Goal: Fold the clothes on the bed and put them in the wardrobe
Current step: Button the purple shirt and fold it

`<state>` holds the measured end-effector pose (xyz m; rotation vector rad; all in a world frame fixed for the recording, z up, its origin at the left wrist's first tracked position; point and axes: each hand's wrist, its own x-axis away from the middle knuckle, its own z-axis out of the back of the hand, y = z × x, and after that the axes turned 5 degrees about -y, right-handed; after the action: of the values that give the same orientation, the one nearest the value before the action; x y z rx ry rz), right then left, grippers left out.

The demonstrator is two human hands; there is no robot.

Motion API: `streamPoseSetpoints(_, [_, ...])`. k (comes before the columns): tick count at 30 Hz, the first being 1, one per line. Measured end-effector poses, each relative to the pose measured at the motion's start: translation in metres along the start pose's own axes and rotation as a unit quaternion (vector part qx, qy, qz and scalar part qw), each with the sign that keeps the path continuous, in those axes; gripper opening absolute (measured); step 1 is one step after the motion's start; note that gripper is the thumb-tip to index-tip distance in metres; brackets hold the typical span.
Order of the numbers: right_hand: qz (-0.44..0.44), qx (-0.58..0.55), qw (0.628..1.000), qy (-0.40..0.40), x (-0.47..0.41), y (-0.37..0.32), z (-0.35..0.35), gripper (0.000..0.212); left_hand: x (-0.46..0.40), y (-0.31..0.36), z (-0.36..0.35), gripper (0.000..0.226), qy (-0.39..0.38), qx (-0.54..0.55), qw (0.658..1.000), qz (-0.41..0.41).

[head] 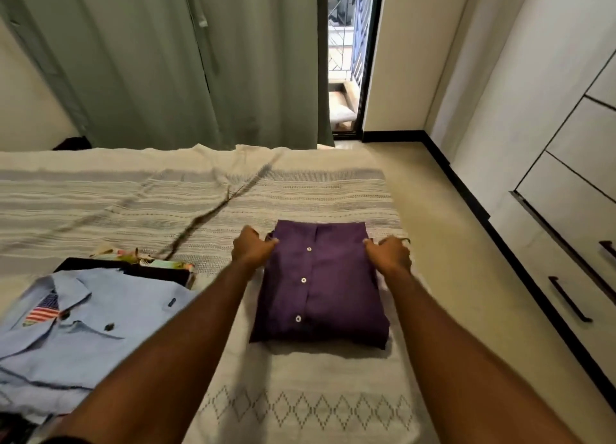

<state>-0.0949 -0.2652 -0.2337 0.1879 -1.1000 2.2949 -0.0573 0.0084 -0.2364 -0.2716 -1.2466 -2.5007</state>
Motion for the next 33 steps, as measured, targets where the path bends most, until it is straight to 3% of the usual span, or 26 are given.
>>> streamPoseSetpoints(3, [-0.05,0.003,0.999,0.012,-0.004,0.018,-0.025,0.078,-0.005,-0.035,-0.032,0.077,-0.049,0.01,0.998,0.04])
streamPoseSetpoints(5, [-0.063,-0.003,0.998,0.007,-0.009,0.019,-0.031,0.087,-0.01,-0.043,-0.044,0.095,-0.035,0.036,0.997,0.061])
streamPoseSetpoints(8, [-0.047,-0.083,0.993,-0.064,-0.015,0.018,-0.036,0.098,-0.015,-0.034,-0.051,0.088,-0.012,0.097,0.992,0.075])
streamPoseSetpoints(10, [-0.026,-0.203,0.972,-0.116,-0.012,0.021,-0.038,0.085,-0.017,-0.028,-0.055,0.072,-0.034,0.143,0.988,0.047])
streamPoseSetpoints(13, [0.013,-0.357,0.916,-0.185,0.007,0.025,-0.043,0.041,-0.015,-0.025,-0.061,0.052,-0.055,0.173,0.983,0.022])
streamPoseSetpoints(17, [0.086,-0.416,0.889,-0.171,0.032,0.016,-0.025,0.027,0.004,-0.007,-0.067,0.034,-0.087,0.252,0.964,-0.011])
streamPoseSetpoints(20, [0.165,-0.338,0.916,-0.137,0.051,0.0,0.017,0.03,0.029,0.02,-0.084,0.032,-0.165,0.346,0.923,-0.024])
streamPoseSetpoints(23, [0.262,-0.215,0.936,-0.091,0.083,-0.03,0.062,0.031,0.062,0.045,-0.101,0.029,-0.271,0.475,0.837,-0.025])
streamPoseSetpoints(25, [0.302,-0.129,0.942,-0.069,0.108,-0.051,0.071,0.035,0.077,0.049,-0.106,0.028,-0.308,0.501,0.809,-0.022])
streamPoseSetpoints(27, [0.316,-0.025,0.947,-0.046,0.137,-0.065,0.055,0.045,0.089,0.037,-0.102,0.029,-0.275,0.465,0.841,-0.014])
streamPoseSetpoints(29, [0.321,0.114,0.94,-0.025,0.163,-0.07,0.017,0.053,0.091,0.0,-0.086,0.035,-0.142,0.471,0.87,0.032])
streamPoseSetpoints(31, [0.324,0.233,0.915,-0.057,0.189,-0.065,-0.037,0.049,0.105,-0.053,-0.052,0.028,-0.058,0.557,0.825,0.07])
streamPoseSetpoints(33, [0.333,0.295,0.889,-0.109,0.211,-0.055,-0.096,0.04,0.128,-0.096,-0.018,0.046,-0.059,0.62,0.772,0.126])
